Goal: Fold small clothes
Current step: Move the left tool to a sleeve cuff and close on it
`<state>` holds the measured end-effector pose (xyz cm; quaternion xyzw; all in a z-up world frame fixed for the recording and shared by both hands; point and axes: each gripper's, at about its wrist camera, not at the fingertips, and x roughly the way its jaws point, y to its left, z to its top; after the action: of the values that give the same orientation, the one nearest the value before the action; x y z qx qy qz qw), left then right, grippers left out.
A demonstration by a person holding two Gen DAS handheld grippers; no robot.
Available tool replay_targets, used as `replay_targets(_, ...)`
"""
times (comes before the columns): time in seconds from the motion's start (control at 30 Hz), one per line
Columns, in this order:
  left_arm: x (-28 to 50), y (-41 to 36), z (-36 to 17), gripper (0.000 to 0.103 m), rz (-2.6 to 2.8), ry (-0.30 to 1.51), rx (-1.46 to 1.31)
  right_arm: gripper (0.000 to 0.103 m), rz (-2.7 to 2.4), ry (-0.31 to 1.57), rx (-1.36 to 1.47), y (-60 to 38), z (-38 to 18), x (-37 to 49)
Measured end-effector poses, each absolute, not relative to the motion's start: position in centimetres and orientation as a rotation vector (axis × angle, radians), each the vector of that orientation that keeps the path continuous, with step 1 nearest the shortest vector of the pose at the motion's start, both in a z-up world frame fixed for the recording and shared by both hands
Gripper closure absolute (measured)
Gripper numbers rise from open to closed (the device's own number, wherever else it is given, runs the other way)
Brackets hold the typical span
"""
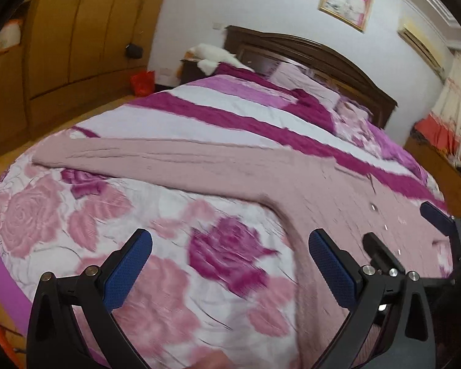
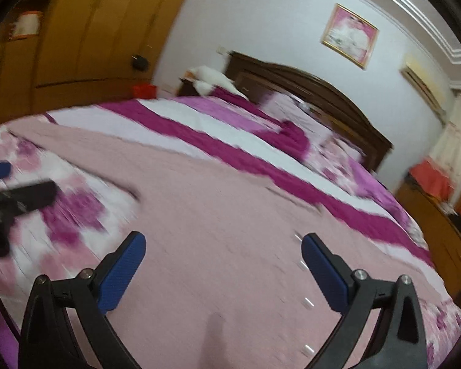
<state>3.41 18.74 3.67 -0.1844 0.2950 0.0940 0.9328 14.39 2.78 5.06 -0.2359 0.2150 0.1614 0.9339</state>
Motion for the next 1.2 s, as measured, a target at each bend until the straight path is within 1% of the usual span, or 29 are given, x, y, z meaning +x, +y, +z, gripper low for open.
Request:
replay_targets(0.1,3.5,22.1,3.7,0.019,0.232,0.586,-0.46,0.001,0.407,0.391,-0.449,6.8,6.2,14.5)
replay_targets(0.23,3.2,27.6,3.7,0.018,0.325,0.505,-0.592,0.001,0.513,0.367,-0.411,11.9,6.9,15.3)
replay_targets(0.3,4.0,30.3,3.1,0.018,0.357,0.552,-0.608,0.001,0.538,0.357,-0.402,14.1,6.9,15.8)
replay_targets(0.47,4.4,35.4,1.0,0.019,0.423,0.582,-0.72,0.001,0.582,0.375,-0.386,17.9,5.4,16.7)
replay_targets(0.63,4.8,40.6,-3.7,0.02,0.44,0.64,-1.054,0.001,0.625,0.449,-0.304,20.1,3.4,18.6)
replay_targets(0.7,4.9,41.8,-4.7,0.02,0.412,0.63,-1.118,0.001,0.628,0.479,-0.276,20.7,2.6,19.4)
replay_targets(0.87,5.4,44.3,-5.4,0.02,0.342,0.546,-1.142,0.001,0.643,0.53,-0.227,21.0,1.5,21.2)
replay_targets(0.97,5.9,46.6,-5.8,0.02,0.319,0.456,-1.189,0.001,0.644,0.538,-0.21,21.1,1.1,22.2)
replay_targets(1.13,6.9,48.6,-6.3,0.02,0.302,0.389,-1.12,0.001,0.646,0.544,-0.177,20.5,0.9,23.3)
replay_targets(1.17,7.1,48.7,-6.4,0.022,0.309,0.39,-1.104,0.001,0.646,0.545,-0.175,20.5,0.8,23.4)
replay_targets(1.2,7.1,48.6,-6.4,0.026,0.328,0.391,-1.092,0.001,0.645,0.55,-0.174,20.2,0.7,23.5)
